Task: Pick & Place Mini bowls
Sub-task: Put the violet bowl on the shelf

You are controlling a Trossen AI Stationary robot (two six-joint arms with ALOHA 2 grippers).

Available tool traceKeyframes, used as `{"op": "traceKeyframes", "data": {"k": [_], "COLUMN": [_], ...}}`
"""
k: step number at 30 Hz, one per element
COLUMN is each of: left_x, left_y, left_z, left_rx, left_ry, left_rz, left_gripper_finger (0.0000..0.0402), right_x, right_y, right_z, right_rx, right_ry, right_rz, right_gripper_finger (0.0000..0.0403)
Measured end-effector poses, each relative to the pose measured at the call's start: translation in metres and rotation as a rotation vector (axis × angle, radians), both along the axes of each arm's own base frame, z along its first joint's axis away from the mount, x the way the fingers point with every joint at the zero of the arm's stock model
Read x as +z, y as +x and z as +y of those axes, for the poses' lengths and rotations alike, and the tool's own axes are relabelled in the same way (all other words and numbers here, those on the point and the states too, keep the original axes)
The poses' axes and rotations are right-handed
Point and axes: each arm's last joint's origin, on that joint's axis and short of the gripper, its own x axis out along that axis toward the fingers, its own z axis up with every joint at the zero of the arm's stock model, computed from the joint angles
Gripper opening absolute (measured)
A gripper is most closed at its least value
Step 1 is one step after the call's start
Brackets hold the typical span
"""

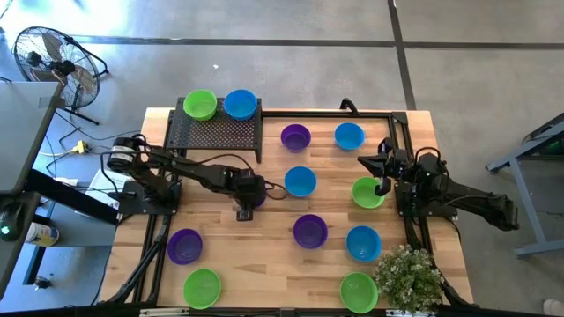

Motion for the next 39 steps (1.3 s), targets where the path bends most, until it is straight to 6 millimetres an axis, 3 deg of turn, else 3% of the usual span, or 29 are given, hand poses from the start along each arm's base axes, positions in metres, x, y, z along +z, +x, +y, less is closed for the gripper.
{"op": "traceKeyframes", "data": {"k": [12, 18, 27, 34, 39], "left_x": [0.000, 0.003, 0.030, 0.043, 0.051], "left_y": [0.000, 0.001, 0.016, 0.017, 0.015], "left_z": [0.000, 0.000, -0.002, -0.003, -0.006], "left_rx": [-0.041, -0.038, -0.040, -0.030, -0.003], "left_ry": [0.016, 0.014, -0.044, -0.066, -0.089], "left_rz": [0.005, 0.010, -0.023, -0.008, 0.051], "left_gripper_finger": [0.0007, 0.0002, 0.0001, 0.0001, 0.0030], "right_x": [0.000, 0.000, 0.001, 0.001, 0.001], "right_y": [0.000, 0.000, 0.000, 0.000, 0.000], "right_z": [0.000, 0.000, 0.000, 0.000, 0.000], "right_rx": [0.003, 0.003, 0.002, 0.000, -0.002], "right_ry": [0.001, 0.000, -0.007, -0.020, -0.028], "right_rz": [0.000, 0.000, -0.005, -0.002, 0.000], "right_gripper_finger": [0.0000, 0.0000, 0.0000, 0.0000, 0.0000]}}
